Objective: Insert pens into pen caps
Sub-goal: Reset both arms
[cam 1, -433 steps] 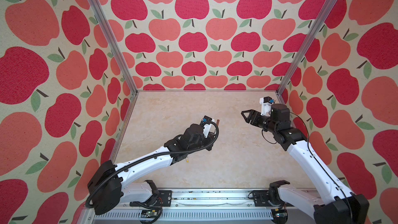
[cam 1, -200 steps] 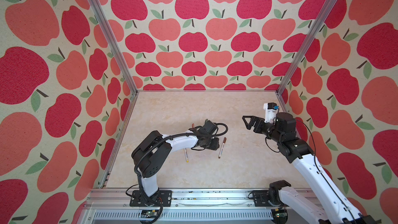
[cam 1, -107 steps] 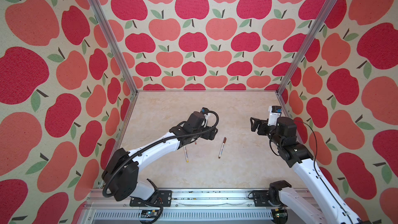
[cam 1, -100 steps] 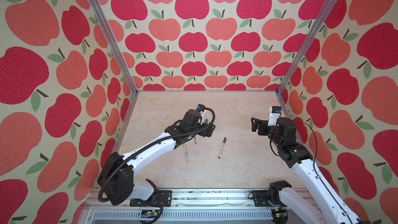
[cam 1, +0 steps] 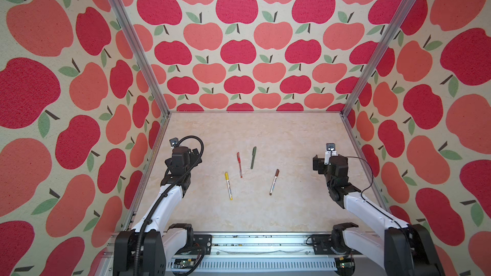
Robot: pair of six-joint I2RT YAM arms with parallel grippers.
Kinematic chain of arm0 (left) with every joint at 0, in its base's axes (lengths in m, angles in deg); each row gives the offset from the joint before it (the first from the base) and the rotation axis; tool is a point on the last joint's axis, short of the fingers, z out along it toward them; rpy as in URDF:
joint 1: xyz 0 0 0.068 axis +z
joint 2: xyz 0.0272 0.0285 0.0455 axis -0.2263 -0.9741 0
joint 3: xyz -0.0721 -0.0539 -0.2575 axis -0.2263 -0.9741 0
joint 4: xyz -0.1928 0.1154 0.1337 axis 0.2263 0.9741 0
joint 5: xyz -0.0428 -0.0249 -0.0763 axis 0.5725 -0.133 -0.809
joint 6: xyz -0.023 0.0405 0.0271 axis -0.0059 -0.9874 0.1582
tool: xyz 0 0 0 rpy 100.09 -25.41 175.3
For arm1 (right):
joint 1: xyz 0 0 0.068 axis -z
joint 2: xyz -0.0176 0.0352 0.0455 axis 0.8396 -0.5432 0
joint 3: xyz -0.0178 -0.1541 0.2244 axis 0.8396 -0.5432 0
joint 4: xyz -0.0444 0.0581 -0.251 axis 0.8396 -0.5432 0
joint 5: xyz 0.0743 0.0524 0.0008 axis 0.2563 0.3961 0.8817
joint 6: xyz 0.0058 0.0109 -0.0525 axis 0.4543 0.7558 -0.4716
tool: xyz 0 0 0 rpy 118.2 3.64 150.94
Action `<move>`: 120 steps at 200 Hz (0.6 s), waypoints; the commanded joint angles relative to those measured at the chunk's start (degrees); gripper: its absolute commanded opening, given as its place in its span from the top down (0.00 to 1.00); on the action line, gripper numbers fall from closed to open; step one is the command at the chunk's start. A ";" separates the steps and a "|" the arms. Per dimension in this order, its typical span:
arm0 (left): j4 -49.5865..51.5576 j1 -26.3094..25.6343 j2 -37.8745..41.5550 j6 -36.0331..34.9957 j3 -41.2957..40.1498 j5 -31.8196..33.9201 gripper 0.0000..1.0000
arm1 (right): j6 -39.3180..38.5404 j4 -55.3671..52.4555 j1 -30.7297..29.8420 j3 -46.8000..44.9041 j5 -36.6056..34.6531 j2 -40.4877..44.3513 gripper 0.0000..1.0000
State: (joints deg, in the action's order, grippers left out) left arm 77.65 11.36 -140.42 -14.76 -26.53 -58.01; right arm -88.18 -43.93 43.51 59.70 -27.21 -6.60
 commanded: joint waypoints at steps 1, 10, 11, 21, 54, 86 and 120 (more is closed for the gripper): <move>-10.45 0.21 -3.96 -6.02 -2.90 7.99 0.01 | -1.89 18.80 1.18 -2.97 -0.16 -7.69 0.01; -17.49 0.26 -5.70 -9.39 -5.14 5.98 0.01 | -3.31 26.07 1.57 -3.49 -0.04 -12.27 0.01; -18.60 0.29 -5.93 -9.79 -5.46 5.79 0.01 | -3.57 26.90 1.65 -3.50 -0.08 -12.88 0.01; -29.59 0.68 -8.84 -12.51 -8.79 4.09 0.01 | -4.55 33.04 2.26 -3.23 -0.64 -17.37 0.01; -40.51 3.16 -18.90 -14.66 -8.07 -2.23 0.01 | -0.35 30.26 6.53 0.70 8.69 -24.60 0.01; -55.85 5.22 -29.03 -13.96 -11.29 -10.07 0.01 | 2.88 31.22 11.49 0.36 18.85 -25.48 0.01; -50.93 6.85 -29.10 -13.16 -8.45 -12.71 0.01 | 2.06 32.40 11.39 0.29 19.97 -26.30 0.01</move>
State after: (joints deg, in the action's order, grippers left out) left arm 31.84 17.18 -169.14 -27.46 -36.26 -66.57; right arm -87.28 -14.05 54.99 59.37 -11.72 -32.56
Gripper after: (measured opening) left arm 0.993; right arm 0.993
